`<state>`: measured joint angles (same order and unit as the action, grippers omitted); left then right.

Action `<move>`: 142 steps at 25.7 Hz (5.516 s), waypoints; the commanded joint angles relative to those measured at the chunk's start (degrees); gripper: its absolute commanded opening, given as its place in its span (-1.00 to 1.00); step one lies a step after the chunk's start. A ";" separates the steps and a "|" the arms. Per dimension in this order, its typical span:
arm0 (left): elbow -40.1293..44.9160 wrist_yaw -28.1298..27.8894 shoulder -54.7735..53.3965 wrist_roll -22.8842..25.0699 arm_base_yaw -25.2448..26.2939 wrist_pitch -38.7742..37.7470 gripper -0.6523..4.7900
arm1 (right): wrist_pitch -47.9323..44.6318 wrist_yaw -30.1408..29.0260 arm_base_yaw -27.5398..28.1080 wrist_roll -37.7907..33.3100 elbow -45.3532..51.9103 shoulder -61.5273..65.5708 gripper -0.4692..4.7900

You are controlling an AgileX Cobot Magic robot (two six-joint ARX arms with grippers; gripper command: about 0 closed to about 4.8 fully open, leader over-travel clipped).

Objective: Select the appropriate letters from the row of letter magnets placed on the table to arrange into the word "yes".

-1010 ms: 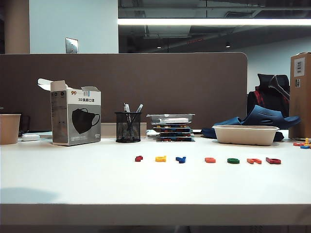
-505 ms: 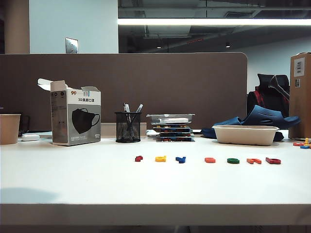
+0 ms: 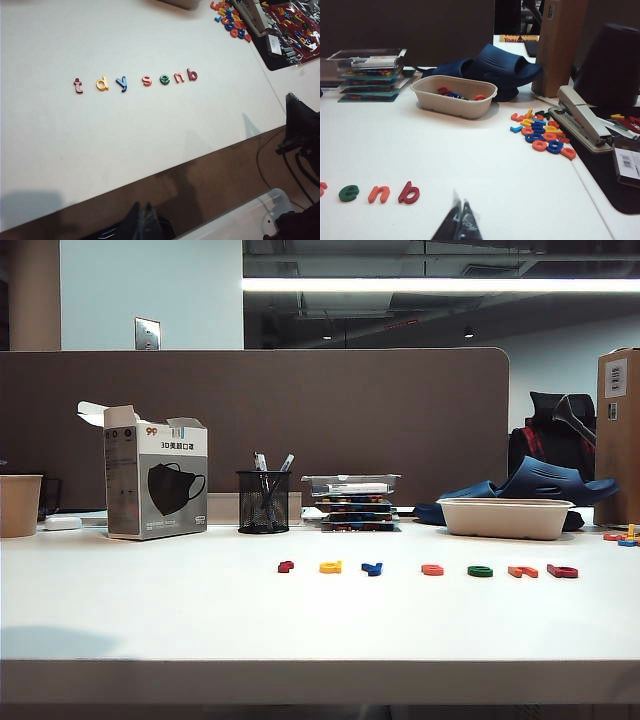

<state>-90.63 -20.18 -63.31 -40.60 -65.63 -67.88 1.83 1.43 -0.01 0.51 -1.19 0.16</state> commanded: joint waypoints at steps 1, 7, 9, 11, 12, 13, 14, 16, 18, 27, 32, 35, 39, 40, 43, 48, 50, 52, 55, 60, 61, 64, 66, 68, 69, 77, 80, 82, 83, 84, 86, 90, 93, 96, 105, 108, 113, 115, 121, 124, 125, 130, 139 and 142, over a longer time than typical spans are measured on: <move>-0.28 -0.39 0.13 -0.15 -0.02 0.70 -0.78 | 0.79 0.28 0.04 -0.09 -4.11 -0.17 -0.86; -0.28 -0.39 0.13 -0.13 -0.02 0.70 -0.78 | 11.50 1.64 0.02 -0.09 -13.99 0.52 -0.86; -0.28 -0.39 0.13 -0.13 -0.02 0.70 -0.78 | 16.26 1.62 0.02 -0.09 -17.88 1.14 -0.86; -0.28 -0.39 0.13 -0.13 -0.02 0.72 -0.78 | 19.32 1.64 0.02 -0.09 -20.52 1.79 -0.86; -0.26 -0.39 0.13 -0.13 -0.02 0.70 -0.78 | 21.00 1.66 0.02 -0.09 -22.25 2.43 -0.86; -0.28 -0.39 0.13 -0.13 -0.02 0.70 -0.78 | 22.73 1.66 0.02 -0.09 -24.06 3.17 -0.86; -0.28 -0.39 0.13 -0.13 -0.02 0.70 -0.78 | 23.96 1.64 0.02 -0.09 -25.53 3.91 -0.86; -0.28 -0.39 0.13 -0.13 -0.02 0.70 -0.78 | 26.56 1.64 0.02 -0.09 -29.09 5.92 -0.86; -0.28 -0.39 0.13 -0.13 -0.02 0.72 -0.78 | 28.59 1.62 0.02 -0.09 -32.87 8.35 -0.86; -0.28 -0.39 0.13 -0.13 -0.02 0.72 -0.78 | 36.00 1.14 0.00 -0.07 -52.02 20.46 -0.86; -0.28 -0.39 0.13 -0.13 -0.02 0.72 -0.78 | 43.34 -1.97 -0.02 -0.07 -62.18 28.11 -0.86; -0.28 -0.39 0.13 -0.13 -0.02 0.70 -0.78 | 49.75 -6.16 -0.04 -0.07 -70.07 34.34 -0.86; -0.28 -0.39 0.13 -0.13 0.00 0.72 -0.78 | 54.45 -9.11 -0.07 -0.07 -75.78 39.06 -0.86; -0.28 -0.39 0.13 -0.13 -0.02 0.72 -0.78 | 55.45 -9.90 -0.09 -0.07 -77.11 40.22 -0.86; -0.28 -0.39 0.13 -0.13 -0.02 0.72 -0.78 | 57.40 -12.81 -0.09 -0.07 -80.11 42.91 -0.86; -0.26 -0.39 0.13 -0.13 -0.02 0.70 -0.78 | 60.46 -17.92 -0.11 -0.07 -84.13 46.90 -0.86; -0.28 -0.39 0.13 -0.13 -0.02 0.70 -0.78 | 63.56 -20.09 -0.17 -0.07 -86.49 49.51 -0.86; -0.28 -0.39 0.13 -0.13 -0.02 0.70 -0.78 | 65.66 -20.87 -1.51 -0.07 -88.17 52.28 -0.86; -0.28 -0.39 0.13 -0.13 0.00 0.70 -0.78 | 67.84 -20.87 -3.80 -0.09 -89.29 55.32 -0.86; -0.26 -0.39 0.13 -0.13 -0.02 0.70 -0.78 | 69.40 -20.39 -11.13 -0.09 -89.99 61.26 -0.86; -0.28 -0.39 0.13 -0.13 -0.02 0.70 -0.78 | 69.16 -19.87 -13.55 -0.07 -89.99 63.01 -0.86; -0.28 -0.37 0.13 -0.13 -0.02 0.70 -0.78 | 68.11 -18.73 -17.00 -0.07 -90.14 65.55 -0.86; -0.26 -0.37 0.13 -0.13 -0.02 0.70 -0.78 | 66.69 -18.73 -18.91 -0.04 -90.16 67.47 -0.85; -0.26 -0.37 0.13 -0.13 -0.02 0.68 -0.78 | 65.37 -18.71 -20.59 -0.02 -90.18 69.42 -0.81; -0.26 -0.37 0.13 -0.13 -0.02 0.70 -0.78 | 64.87 -18.71 -21.27 0.00 -90.18 70.42 -0.75; -0.26 -0.35 0.11 -0.13 -0.02 0.70 -0.78 | 63.60 -17.84 -23.04 4.02 -90.25 79.65 -0.32; -0.26 -0.35 0.11 -0.13 -0.02 0.70 -0.78 | 62.95 -17.92 -23.12 9.29 -90.25 82.20 -0.28; -0.26 -0.35 0.11 -0.13 -0.02 0.68 -0.78 | 62.07 -17.90 -23.63 12.79 -90.25 83.71 -0.21; -0.26 -0.35 0.11 -0.13 -0.02 0.70 -0.78 | 61.64 -17.88 -23.63 14.08 -90.25 84.37 -0.16; -0.26 -0.37 0.11 -0.13 -0.02 0.70 -0.78 | 61.20 -17.86 -23.63 15.21 -90.25 85.00 -0.10; -0.26 -0.35 0.11 -0.13 -0.02 0.70 -0.78 | 59.69 -17.88 -23.63 18.21 -90.25 86.95 0.04; -0.26 -0.35 0.11 -0.13 -0.02 0.68 -0.78 | 57.11 -17.90 -24.09 23.43 -90.25 89.11 0.04; -0.26 -0.35 0.11 -0.13 -0.02 0.70 -0.78 | 55.21 -18.08 -24.46 26.64 -90.25 90.44 0.07; -0.26 -0.37 0.11 -0.13 -0.02 0.70 -0.78 | 53.35 -18.10 -25.22 26.82 -90.25 91.93 0.31; -0.26 -0.35 0.11 -0.13 -0.02 0.70 -0.78 | 47.87 -18.12 -28.06 30.99 -90.33 101.04 0.47; -0.24 -0.37 0.11 -0.15 -0.02 0.68 -0.78 | 47.82 -18.05 -28.06 32.96 -90.36 103.91 0.46; -0.24 0.04 0.11 -0.15 -0.02 0.68 -0.78 | 45.22 -17.68 -28.06 35.56 -90.86 109.31 0.45; -0.24 0.07 0.11 -0.15 -0.02 0.68 -0.78 | 44.98 -17.70 -28.33 35.58 -91.95 111.14 0.44; -0.24 0.07 0.11 -0.15 -0.02 0.70 -0.78 | 44.13 -18.12 -28.55 36.20 -93.61 113.50 0.41; -0.24 0.07 0.11 -0.17 -0.02 0.70 -0.78 | 44.02 -18.05 -28.52 37.27 -93.61 114.40 0.41; -0.24 0.07 0.11 -0.15 -0.02 0.70 -0.78 | 43.89 -18.08 -28.50 37.51 -93.61 115.10 0.41; -0.24 0.07 0.11 -0.15 -0.02 0.68 -0.78 | 43.52 -17.77 -28.52 38.75 -93.61 117.22 0.41; -0.24 0.07 0.11 -0.15 -0.02 0.70 -0.78 | 41.90 -16.92 -28.57 40.61 -93.61 119.40 0.41; -0.24 0.07 0.11 -0.15 -0.02 0.70 -0.78 | 41.48 -16.76 -28.48 40.61 -93.61 120.04 0.41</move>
<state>-90.63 -20.05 -63.31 -40.60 -65.63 -67.90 43.86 -15.20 -28.49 40.86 -94.63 120.18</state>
